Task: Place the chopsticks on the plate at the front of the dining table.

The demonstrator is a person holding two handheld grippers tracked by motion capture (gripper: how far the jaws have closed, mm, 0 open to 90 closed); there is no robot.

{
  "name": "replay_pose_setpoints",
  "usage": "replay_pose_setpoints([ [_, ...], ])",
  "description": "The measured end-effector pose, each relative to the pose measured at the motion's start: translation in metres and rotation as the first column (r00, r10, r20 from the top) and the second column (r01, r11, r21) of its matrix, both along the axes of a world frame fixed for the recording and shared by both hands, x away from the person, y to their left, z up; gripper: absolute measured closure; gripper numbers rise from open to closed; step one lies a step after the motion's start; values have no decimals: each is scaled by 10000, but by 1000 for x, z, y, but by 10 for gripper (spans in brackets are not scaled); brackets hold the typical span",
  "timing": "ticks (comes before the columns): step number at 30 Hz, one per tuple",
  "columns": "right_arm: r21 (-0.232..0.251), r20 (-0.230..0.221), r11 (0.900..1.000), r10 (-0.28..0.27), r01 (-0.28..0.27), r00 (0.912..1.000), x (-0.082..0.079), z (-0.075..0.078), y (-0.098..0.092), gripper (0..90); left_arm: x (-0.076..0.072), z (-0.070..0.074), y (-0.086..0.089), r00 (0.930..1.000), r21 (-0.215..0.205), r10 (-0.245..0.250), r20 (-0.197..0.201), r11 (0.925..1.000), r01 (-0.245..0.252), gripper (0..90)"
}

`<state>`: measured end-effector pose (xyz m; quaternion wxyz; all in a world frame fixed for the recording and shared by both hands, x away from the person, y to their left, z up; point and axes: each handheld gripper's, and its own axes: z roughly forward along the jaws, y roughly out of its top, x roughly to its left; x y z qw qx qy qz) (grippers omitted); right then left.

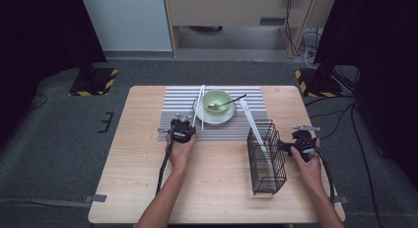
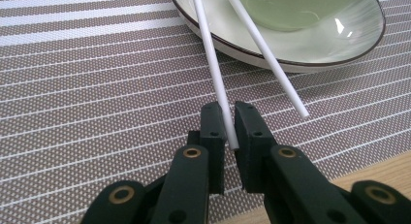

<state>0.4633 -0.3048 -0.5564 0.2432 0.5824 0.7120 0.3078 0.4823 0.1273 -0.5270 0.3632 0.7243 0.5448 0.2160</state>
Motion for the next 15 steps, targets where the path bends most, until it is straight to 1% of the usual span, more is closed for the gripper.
replay_pose_setpoints([
  [15,5,-2,10000,3,-3,10000,0,0,0,7,6,-1,-5,9998,-69,-208,45,9998,208,816],
])
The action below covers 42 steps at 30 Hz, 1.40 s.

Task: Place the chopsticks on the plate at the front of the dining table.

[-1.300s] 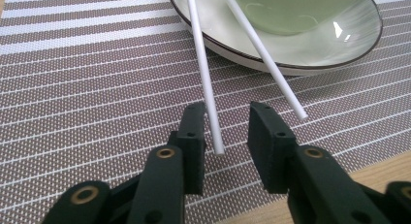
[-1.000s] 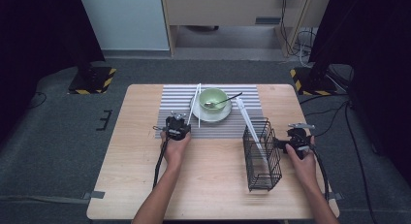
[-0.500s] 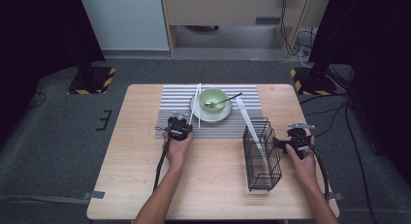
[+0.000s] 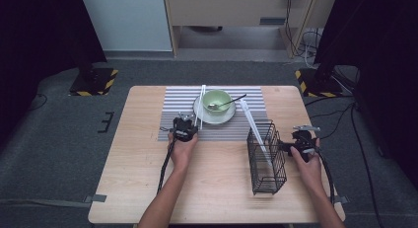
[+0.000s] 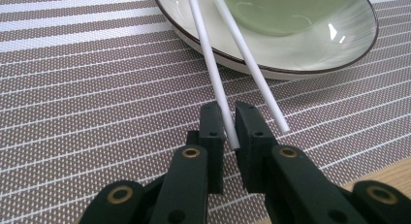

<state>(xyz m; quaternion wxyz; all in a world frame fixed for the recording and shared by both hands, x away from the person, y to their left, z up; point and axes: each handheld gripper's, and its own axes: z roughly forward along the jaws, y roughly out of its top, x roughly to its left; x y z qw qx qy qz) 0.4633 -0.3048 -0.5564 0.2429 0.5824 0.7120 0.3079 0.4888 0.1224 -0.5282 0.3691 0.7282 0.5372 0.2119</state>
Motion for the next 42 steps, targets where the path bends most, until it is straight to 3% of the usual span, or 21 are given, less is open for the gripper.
replay_pose_setpoints([
  [25,-3,1,10000,2,-2,10000,0,0,0,7,-3,-2,-13,9991,-232,-418,-24,9989,417,783],
  [42,-4,1,10000,2,-2,10000,0,0,0,7,0,-4,-13,9994,-255,-352,-32,9991,351,776],
])
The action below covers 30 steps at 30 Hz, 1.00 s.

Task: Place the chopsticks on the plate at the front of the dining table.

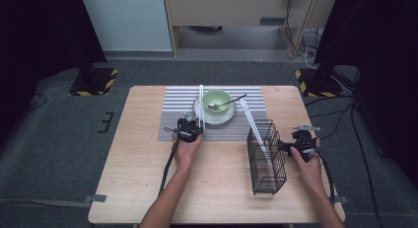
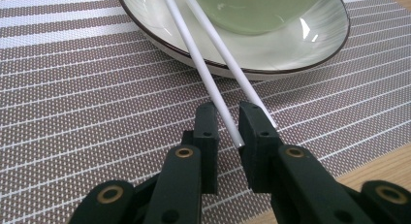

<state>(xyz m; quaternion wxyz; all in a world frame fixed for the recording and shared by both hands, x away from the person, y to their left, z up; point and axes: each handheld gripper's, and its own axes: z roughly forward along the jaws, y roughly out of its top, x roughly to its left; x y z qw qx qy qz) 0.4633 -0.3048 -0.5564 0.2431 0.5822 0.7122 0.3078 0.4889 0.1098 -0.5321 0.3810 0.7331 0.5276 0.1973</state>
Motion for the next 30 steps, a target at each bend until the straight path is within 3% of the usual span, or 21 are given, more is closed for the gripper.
replay_pose_setpoints([
  [8,2,0,10000,-1,1,10000,0,0,0,7,1,-1,0,10000,63,30,13,10000,-30,750],
  [19,2,-2,10000,-1,1,10000,0,0,0,7,-7,5,2,9995,126,212,235,9997,-215,642],
  [24,0,0,10000,0,0,10000,0,0,0,7,-13,16,3,9982,5,242,540,9997,-242,596],
  [30,2,0,10000,-3,3,10000,0,0,0,7,-18,27,1,9953,-43,282,926,9996,-280,464],
])
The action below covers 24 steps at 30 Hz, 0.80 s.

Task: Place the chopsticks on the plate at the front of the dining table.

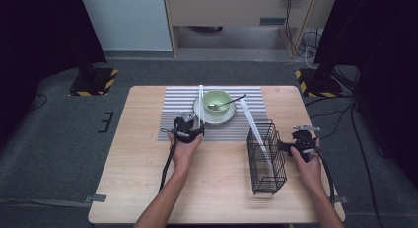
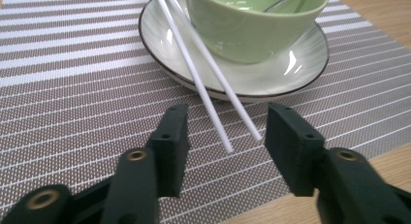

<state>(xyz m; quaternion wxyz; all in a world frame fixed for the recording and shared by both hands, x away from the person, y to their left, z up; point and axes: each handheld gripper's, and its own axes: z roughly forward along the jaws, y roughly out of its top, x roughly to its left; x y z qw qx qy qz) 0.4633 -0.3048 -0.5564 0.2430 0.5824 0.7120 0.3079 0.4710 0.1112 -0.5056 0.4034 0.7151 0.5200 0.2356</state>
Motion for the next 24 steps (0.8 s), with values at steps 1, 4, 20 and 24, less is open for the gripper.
replay_pose_setpoints([
  [1,0,0,10000,1,-1,10000,0,0,0,7,0,1,-1,10000,-74,13,52,10000,-13,442],
  [4,-2,2,10000,2,-2,10000,0,0,0,7,1,1,-5,9999,-160,-111,87,9998,113,360],
  [20,-1,0,10000,0,0,10000,0,0,0,7,13,-16,-20,9996,-26,85,-251,10000,-86,244],
  [24,0,2,10000,4,-4,10000,0,0,0,7,15,-20,-20,9995,-3,79,-299,10000,-79,249],
])
